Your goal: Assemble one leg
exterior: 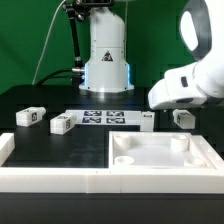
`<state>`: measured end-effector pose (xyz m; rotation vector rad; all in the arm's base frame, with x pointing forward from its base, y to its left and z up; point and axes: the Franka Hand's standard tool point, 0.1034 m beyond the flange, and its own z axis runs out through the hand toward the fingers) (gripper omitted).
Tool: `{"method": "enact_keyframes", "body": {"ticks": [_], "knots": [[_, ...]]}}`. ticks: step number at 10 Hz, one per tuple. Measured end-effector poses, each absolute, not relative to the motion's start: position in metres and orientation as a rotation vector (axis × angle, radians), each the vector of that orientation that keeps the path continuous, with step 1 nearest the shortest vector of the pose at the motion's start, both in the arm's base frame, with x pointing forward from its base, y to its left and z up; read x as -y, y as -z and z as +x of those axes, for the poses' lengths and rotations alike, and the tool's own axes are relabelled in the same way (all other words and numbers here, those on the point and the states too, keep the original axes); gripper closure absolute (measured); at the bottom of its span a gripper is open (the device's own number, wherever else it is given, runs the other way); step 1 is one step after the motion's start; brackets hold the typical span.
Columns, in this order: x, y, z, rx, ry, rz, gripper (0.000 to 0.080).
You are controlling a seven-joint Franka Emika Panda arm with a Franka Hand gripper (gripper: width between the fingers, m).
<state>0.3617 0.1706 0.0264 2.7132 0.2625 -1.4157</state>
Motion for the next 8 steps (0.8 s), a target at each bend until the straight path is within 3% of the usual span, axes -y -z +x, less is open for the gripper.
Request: {"method": "enact_keyframes", "body": {"ticks": [4,7,8], "knots": [[-0.172,-0.01,0.359,-0.241,1.407,2.72,0.015],[-0.171,-0.009,0.357,-0.234,1.413,2.713,0.015],[-0.171,-0.009,0.357,-0.235,1.414,2.714,0.027]]}}
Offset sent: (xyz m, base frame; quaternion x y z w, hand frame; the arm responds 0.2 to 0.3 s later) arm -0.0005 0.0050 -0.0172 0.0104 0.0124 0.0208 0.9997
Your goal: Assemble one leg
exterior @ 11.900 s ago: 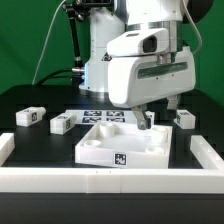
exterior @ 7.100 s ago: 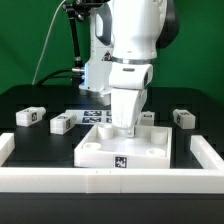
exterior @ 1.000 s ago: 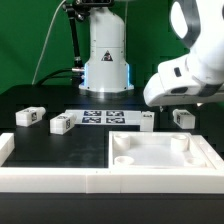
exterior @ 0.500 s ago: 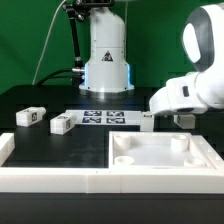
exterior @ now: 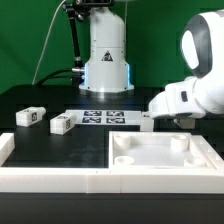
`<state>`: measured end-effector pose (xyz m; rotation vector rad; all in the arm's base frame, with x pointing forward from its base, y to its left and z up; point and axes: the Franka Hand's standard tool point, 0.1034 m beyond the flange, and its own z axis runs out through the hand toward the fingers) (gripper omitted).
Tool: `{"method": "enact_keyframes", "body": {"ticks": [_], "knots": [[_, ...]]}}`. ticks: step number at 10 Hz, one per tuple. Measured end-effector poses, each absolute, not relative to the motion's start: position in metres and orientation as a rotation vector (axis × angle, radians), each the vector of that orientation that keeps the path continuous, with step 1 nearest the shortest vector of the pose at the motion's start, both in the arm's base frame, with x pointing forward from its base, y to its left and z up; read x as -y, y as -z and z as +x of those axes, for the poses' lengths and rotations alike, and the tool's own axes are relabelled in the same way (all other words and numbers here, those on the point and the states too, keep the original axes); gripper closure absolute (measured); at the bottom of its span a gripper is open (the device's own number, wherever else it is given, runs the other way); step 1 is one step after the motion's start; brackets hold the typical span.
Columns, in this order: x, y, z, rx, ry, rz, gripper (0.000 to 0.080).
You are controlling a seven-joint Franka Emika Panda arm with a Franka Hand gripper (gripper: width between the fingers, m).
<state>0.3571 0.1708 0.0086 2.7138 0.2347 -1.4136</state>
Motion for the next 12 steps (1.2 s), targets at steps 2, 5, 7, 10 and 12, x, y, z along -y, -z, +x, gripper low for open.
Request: {"method": "enact_keyframes", "body": {"ticks": [2,5,7,10,12], "knots": [[-0.171,-0.009,0.357,-0.235,1.414,2.714,0.0407],[-0.171,-0.009,0.357,-0.235,1.414,2.714,0.0509],[-0.171,-0.009,0.357,-0.235,1.414,2.714,0.0509],[-0.159,-0.048,0.371,-0.248,1.409,2.727,0.0509],[-0.155,-0.082,0.377,-0.241,1.387,2.732,0.0509]]}}
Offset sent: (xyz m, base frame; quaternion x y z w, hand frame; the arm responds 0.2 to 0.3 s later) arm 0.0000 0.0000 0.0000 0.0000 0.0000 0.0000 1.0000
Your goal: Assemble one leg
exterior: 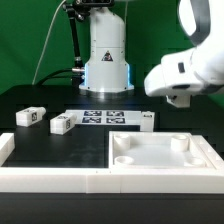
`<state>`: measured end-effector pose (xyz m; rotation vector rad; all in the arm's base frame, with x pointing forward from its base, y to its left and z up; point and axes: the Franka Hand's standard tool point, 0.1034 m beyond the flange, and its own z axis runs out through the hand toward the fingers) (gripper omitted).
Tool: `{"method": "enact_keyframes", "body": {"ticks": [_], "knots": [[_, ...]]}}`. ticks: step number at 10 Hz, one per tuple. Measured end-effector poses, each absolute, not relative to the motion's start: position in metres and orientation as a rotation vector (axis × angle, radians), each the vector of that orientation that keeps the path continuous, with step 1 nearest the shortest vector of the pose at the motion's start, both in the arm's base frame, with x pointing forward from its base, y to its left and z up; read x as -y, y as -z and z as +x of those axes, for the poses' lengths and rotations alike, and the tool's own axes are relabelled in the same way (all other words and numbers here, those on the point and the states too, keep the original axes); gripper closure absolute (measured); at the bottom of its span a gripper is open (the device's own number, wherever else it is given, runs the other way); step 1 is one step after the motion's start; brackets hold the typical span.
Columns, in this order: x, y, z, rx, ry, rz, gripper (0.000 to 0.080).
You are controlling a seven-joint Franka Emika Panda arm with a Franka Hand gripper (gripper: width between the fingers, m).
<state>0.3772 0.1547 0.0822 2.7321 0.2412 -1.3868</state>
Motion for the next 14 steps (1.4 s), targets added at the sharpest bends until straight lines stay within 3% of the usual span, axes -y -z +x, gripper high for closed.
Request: {"method": "enact_keyframes", "body": {"ticks": [1,3,5,6,10,14], "knots": [[-0.154,-0.091,0.379,-0.24,1.355,2.747,0.0509],[-0.157,-0.084,0.385,-0.24,1.272,2.798,0.0508],[-0.156,-0.083,0.389,-0.245,1.017,2.922,0.0508],[-0.154,-0.067,0.401,-0.259,0.847,2.995,0.0508],[-0.133,-0.088,0.43,-0.333,0.381,3.12,0.0508],[-0.131,-0.087,0.441,-0.345,-0.135,3.175,0.0508]]}}
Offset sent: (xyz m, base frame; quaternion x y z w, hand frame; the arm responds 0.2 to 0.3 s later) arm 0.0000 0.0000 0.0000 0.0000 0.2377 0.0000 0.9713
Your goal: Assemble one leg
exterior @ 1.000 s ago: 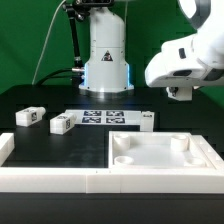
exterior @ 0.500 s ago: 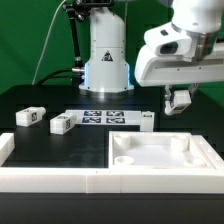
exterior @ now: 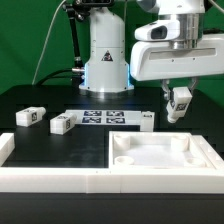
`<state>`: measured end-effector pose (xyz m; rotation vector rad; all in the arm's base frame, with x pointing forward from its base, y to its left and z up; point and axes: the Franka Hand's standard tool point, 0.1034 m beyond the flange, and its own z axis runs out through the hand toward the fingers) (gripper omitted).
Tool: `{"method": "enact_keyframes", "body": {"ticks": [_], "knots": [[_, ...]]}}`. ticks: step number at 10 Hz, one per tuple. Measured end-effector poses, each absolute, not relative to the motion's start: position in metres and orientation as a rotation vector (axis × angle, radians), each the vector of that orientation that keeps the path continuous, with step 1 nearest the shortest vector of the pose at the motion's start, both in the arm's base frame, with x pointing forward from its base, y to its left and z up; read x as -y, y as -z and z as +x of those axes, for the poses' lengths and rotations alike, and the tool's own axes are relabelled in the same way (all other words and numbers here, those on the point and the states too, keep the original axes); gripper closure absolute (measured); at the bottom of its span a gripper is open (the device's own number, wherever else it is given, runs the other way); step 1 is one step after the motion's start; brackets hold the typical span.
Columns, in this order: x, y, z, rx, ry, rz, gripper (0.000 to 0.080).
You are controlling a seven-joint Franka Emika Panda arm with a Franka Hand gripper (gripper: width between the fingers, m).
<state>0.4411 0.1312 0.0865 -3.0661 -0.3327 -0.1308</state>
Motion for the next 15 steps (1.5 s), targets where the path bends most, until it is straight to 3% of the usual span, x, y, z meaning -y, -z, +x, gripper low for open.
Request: {"method": "enact_keyframes", "body": {"ticks": [2,6,11,14,15], "knots": [[-0.122,-0.097,0.462,0.404,0.123,-3.064,0.0508],[-0.122,-0.095,0.46,0.418,0.117,-3.062,0.0508],[-0.127,-0.119,0.55,0.522,0.135,-3.029,0.0508],[-0.127,-0.117,0.554,0.517,0.211,-3.026,0.0508],[-0.126,-0.119,0.562,0.517,0.366,-3.013,0.0508]]}}
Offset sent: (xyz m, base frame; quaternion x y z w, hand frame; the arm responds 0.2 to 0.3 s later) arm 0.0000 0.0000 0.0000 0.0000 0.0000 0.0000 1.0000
